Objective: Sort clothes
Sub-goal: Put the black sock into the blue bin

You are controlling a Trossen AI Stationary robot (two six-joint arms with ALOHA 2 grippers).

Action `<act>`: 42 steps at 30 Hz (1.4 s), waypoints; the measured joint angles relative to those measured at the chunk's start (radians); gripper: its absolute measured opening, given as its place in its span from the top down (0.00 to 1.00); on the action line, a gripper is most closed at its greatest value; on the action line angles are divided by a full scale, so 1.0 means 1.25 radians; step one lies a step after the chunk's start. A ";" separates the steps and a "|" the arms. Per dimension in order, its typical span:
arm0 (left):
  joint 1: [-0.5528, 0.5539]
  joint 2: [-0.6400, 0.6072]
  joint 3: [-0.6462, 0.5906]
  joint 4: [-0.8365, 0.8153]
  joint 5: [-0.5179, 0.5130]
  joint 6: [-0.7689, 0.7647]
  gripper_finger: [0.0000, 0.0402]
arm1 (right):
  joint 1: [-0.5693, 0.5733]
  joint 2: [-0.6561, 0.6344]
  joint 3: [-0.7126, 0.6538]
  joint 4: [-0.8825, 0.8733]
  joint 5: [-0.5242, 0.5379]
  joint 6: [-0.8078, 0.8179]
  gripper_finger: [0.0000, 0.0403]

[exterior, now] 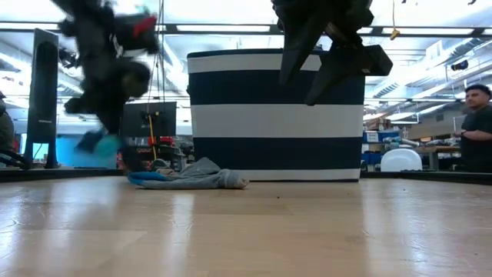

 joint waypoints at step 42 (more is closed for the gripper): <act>0.141 0.437 1.075 -0.148 -0.078 0.355 0.69 | -0.033 0.000 0.000 0.074 0.004 -0.136 0.51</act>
